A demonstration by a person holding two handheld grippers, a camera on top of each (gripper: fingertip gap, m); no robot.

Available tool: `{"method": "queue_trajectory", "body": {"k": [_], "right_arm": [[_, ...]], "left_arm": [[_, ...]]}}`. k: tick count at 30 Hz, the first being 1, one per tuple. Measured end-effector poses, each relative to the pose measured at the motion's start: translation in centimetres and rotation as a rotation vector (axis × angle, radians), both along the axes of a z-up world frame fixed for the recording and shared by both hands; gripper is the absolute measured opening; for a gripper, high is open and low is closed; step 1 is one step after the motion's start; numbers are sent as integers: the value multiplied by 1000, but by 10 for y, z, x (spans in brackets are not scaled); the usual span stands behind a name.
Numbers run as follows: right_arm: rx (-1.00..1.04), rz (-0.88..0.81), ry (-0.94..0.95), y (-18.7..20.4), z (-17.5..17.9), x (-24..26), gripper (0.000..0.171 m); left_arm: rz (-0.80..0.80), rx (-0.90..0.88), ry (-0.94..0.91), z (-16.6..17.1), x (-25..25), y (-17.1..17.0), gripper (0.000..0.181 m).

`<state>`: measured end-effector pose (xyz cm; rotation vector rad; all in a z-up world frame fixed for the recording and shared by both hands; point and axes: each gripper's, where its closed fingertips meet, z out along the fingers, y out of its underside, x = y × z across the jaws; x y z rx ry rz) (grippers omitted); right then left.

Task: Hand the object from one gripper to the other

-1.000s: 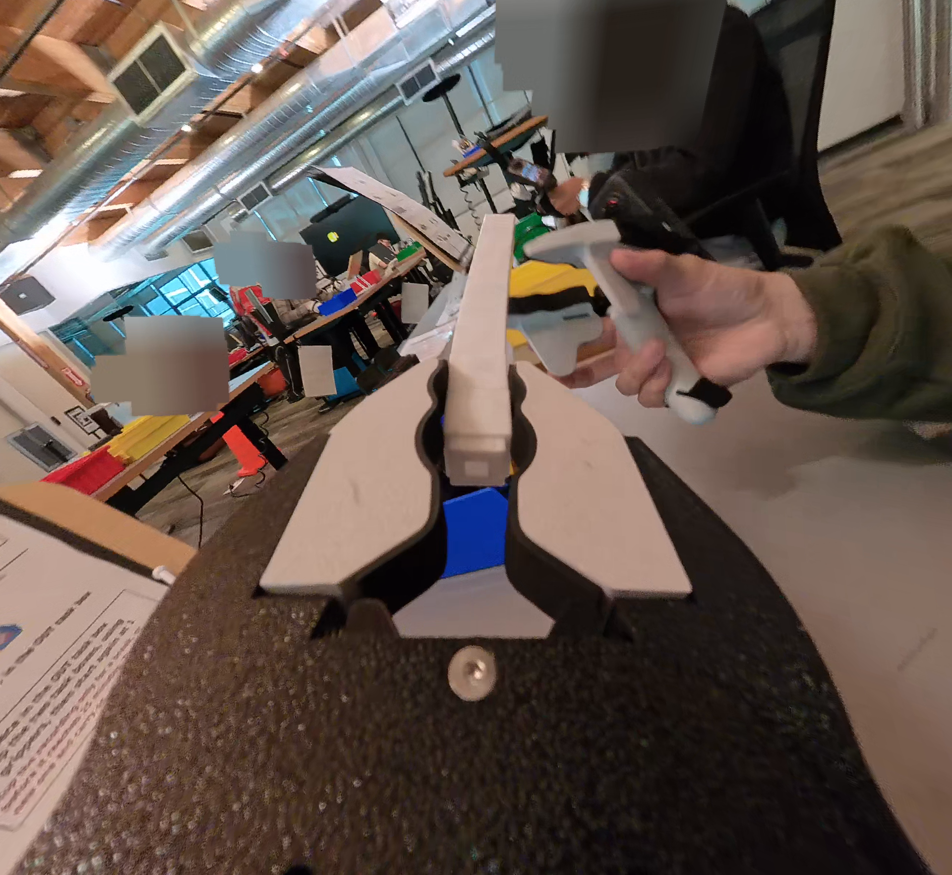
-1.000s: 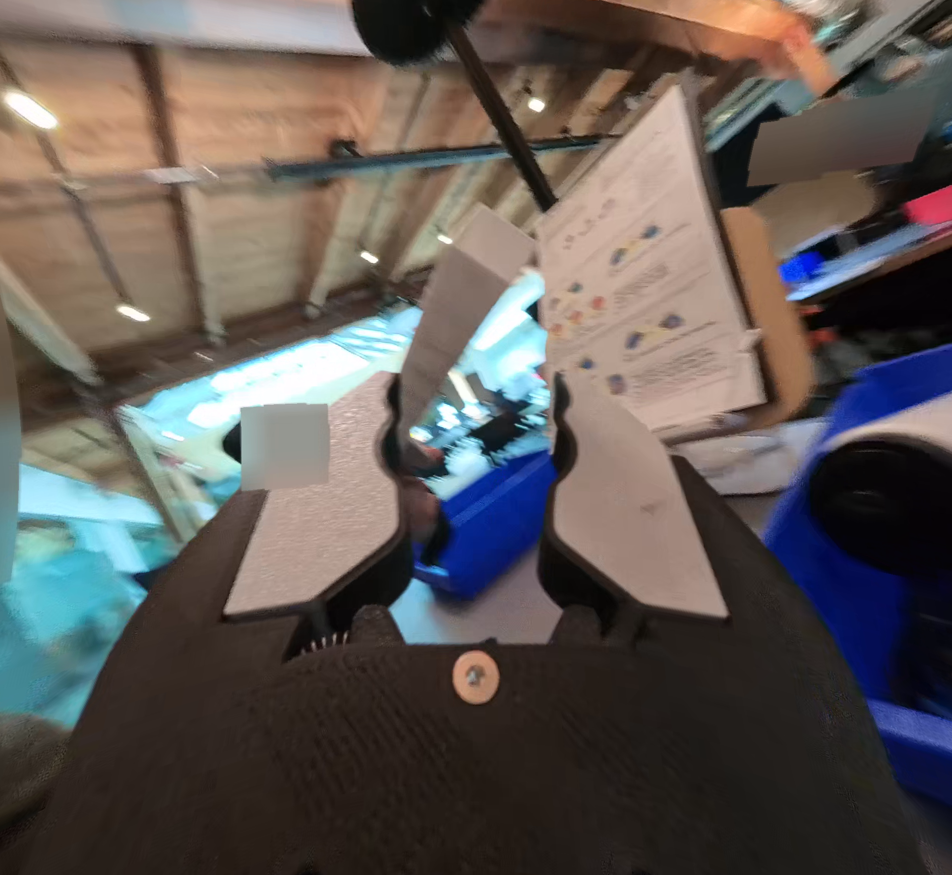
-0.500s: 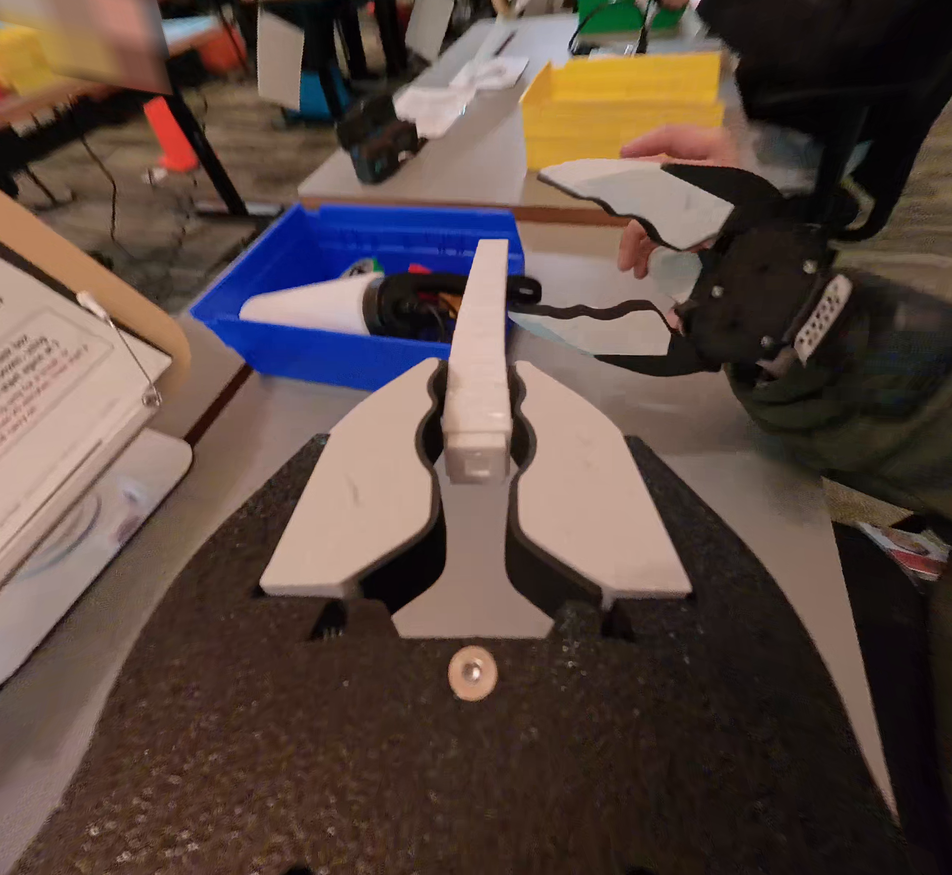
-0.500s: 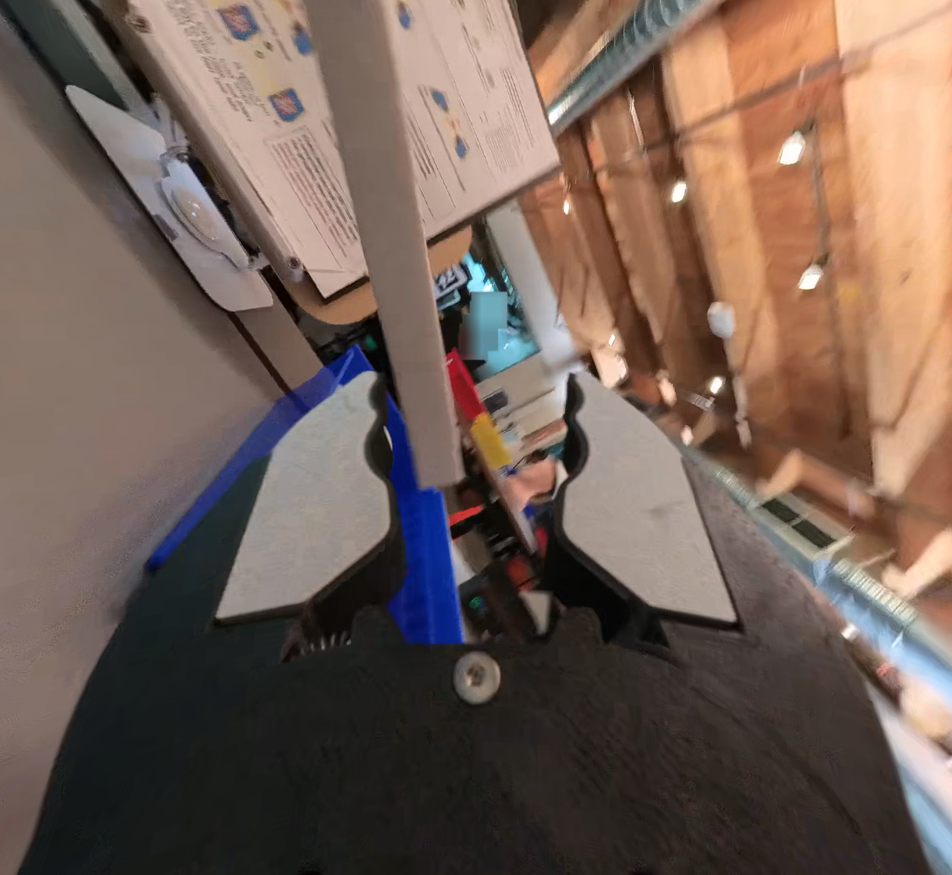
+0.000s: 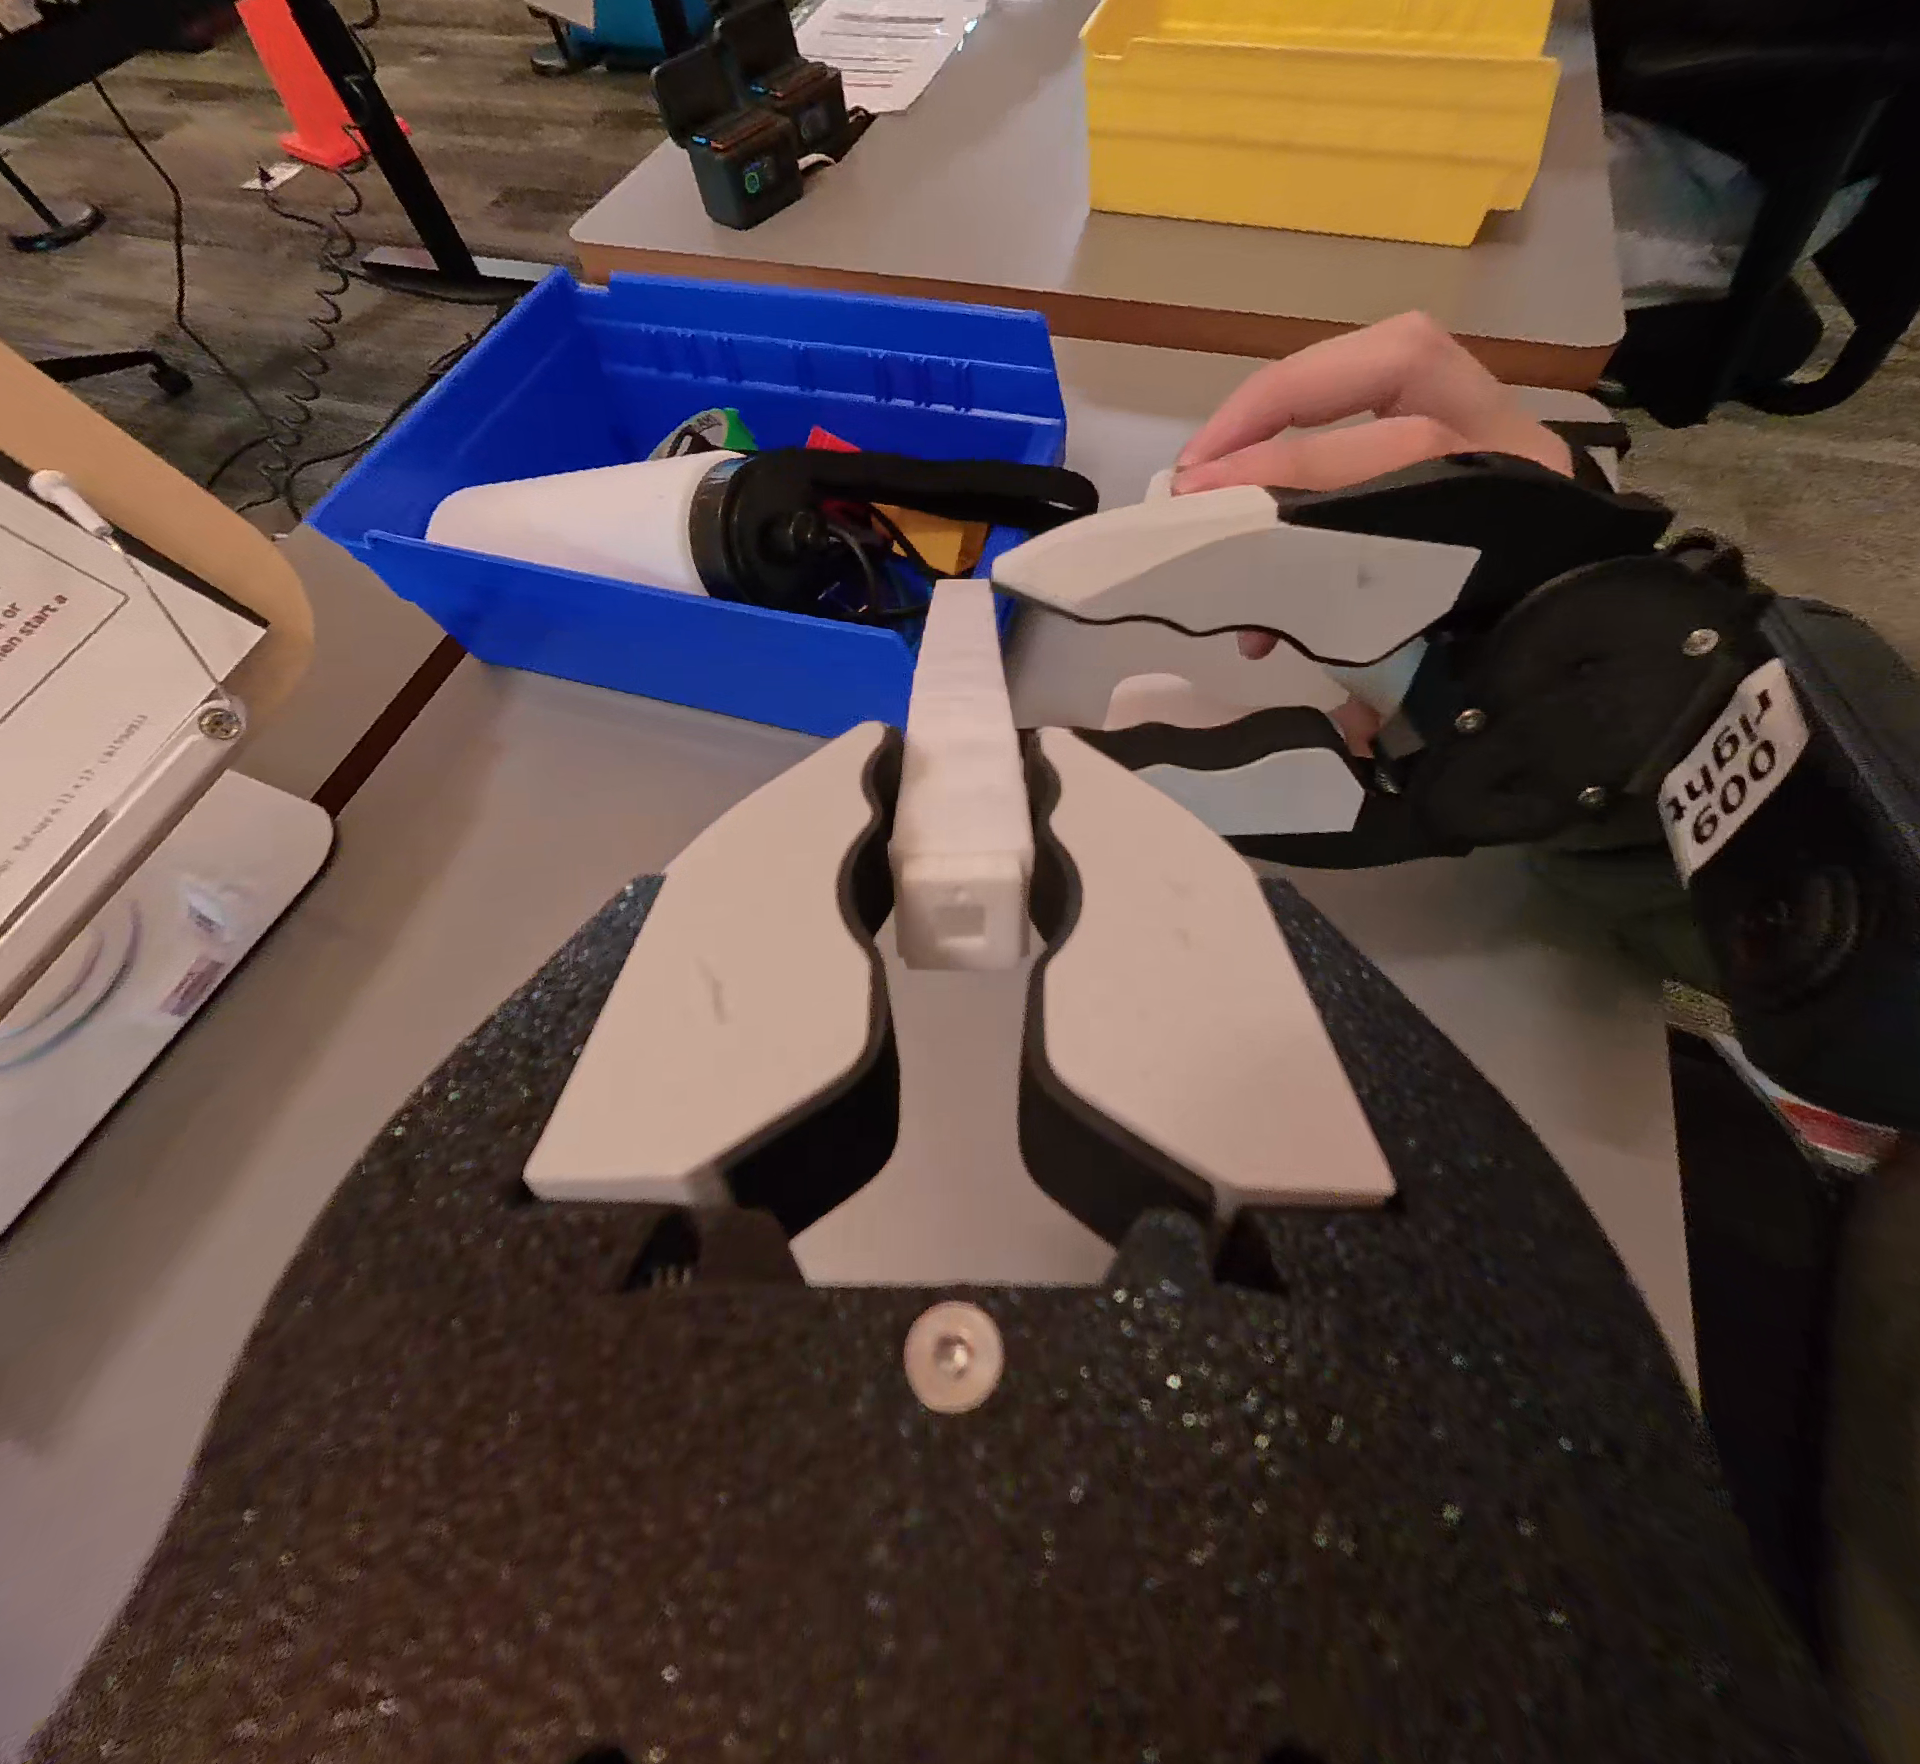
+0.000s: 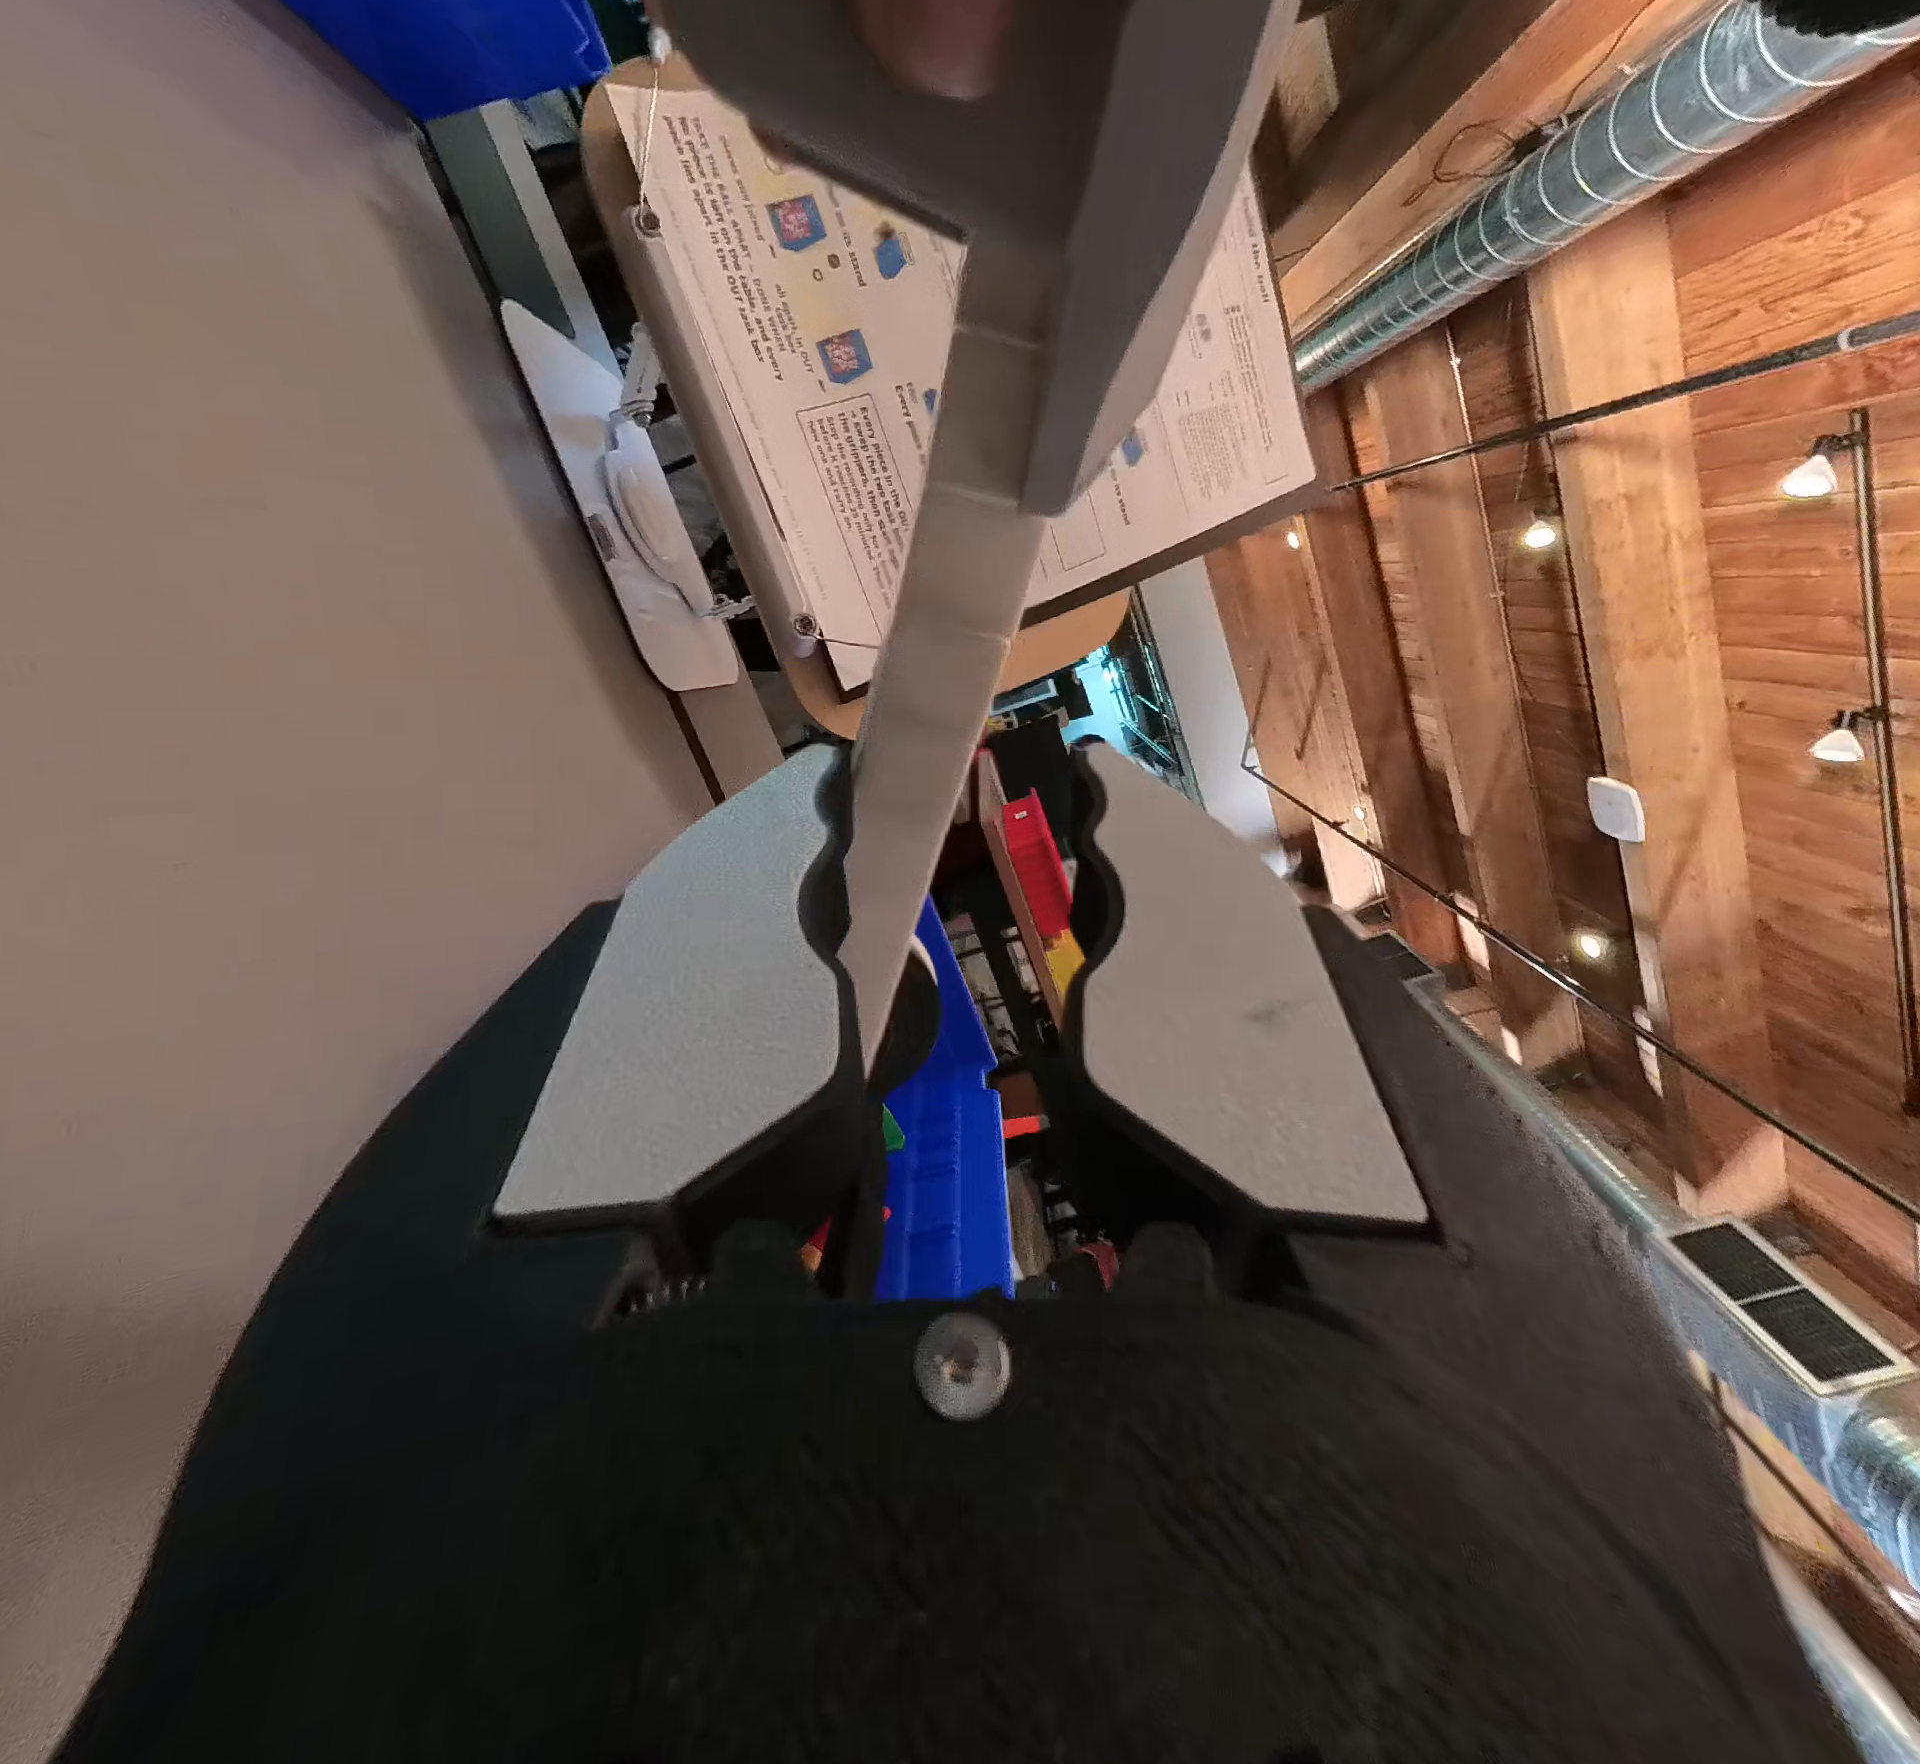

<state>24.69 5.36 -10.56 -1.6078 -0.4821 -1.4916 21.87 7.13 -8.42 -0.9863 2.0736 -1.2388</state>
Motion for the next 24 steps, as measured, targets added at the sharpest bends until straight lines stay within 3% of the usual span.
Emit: {"method": "queue_trajectory", "body": {"k": [1, 3, 11, 20, 24], "right_arm": [[2, 6, 9, 1, 0, -1, 35], [-20, 13, 21, 2, -4, -2, 23], [-31, -28, -20, 1, -7, 4, 25], [104, 40, 209, 1, 5, -4, 21], [219, 20, 405, -9, 11, 8, 22]], "left_arm": [[-6, -9, 0, 0, 0, -2, 22], [-13, -18, 4, 1, -1, -5, 22], [-20, -22, 11, 3, -5, -5, 22], [-79, -111, -69, 20, -10, -7, 23], [-45, -114, -194, 38, -8, -2, 55]]}}
